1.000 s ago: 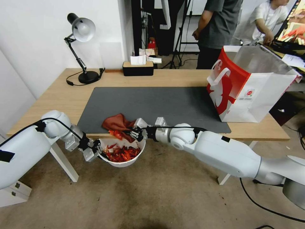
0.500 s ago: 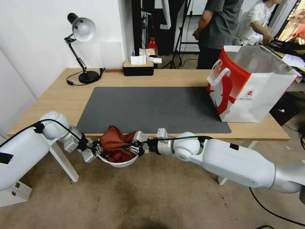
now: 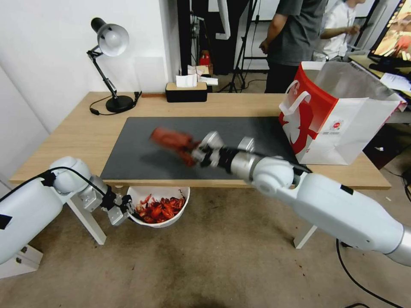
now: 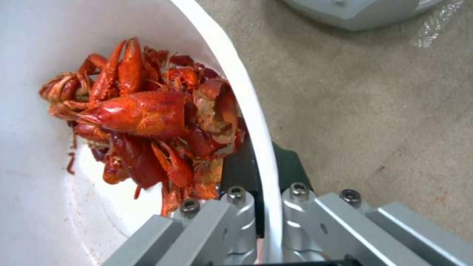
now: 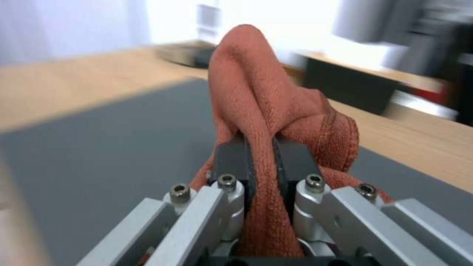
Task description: Sweep shrimp from table into container with towel, then put container into takeout bag.
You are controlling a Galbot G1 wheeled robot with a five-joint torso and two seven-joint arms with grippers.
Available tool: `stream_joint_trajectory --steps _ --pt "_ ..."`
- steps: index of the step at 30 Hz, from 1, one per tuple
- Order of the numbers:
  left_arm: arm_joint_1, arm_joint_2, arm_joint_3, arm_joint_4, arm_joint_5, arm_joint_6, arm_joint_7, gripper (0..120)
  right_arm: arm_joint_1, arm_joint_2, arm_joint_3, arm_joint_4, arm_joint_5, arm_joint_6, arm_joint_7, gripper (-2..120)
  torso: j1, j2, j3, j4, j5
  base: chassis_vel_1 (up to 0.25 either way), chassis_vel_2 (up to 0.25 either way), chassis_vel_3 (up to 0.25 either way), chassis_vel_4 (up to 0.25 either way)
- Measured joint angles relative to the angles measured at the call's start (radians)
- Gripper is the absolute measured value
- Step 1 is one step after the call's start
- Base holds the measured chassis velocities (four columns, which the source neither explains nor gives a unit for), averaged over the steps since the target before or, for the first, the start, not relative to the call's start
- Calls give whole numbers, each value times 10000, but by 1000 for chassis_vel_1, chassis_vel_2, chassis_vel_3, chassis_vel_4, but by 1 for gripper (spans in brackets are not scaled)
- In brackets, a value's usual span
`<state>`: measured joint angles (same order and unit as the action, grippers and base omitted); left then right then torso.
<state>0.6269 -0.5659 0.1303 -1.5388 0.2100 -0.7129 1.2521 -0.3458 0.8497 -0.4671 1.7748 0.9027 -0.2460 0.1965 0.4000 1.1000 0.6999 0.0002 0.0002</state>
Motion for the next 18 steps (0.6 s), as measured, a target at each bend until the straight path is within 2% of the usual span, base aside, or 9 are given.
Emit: stream_joint_trajectory --steps 1,4,5,7,11,14,15,17,18 --pt "0 0 0 0 0 0 0 0 0 0 0 0 0 0 0 5 0 0 0 0 0 0 0 0 0" --pt "168 -22 -109 -58 74 -4 -1 0 -513 67 554 -131 -146 -858 2512 5 0 0 0 -3 1 0 0 0 0" --pt "168 -22 -109 -58 74 -4 -1 0 -513 67 554 -131 -146 -858 2512 5 0 0 0 -3 1 0 0 0 0" --pt "334 -26 -200 -104 123 -20 -1 0 -806 125 730 -250 -91 -1146 3687 5 0 0 0 -4 1 0 0 0 0" --pt "469 5 -264 -184 143 -27 1 0 -999 235 926 -414 18 -1292 4287 11 0 0 1 -2 0 0 0 0 0" --pt "642 53 -372 -269 166 -29 4 0 -1141 292 1029 -468 48 -1343 4343 25 0 0 0 -1 0 0 0 0 0" --pt "642 53 -372 -269 166 -29 4 0 -1141 292 1029 -468 48 -1343 4343 25 0 0 0 -1 0 0 0 0 0" --pt "811 77 -506 -327 201 -31 8 0 -1222 296 1110 -440 66 -1455 4355 36 1 0 1 -1 -3 0 0 0 0" --pt "811 77 -506 -327 201 -31 8 0 -1222 296 1110 -440 66 -1455 4355 36 1 0 1 -1 -3 0 0 0 0"
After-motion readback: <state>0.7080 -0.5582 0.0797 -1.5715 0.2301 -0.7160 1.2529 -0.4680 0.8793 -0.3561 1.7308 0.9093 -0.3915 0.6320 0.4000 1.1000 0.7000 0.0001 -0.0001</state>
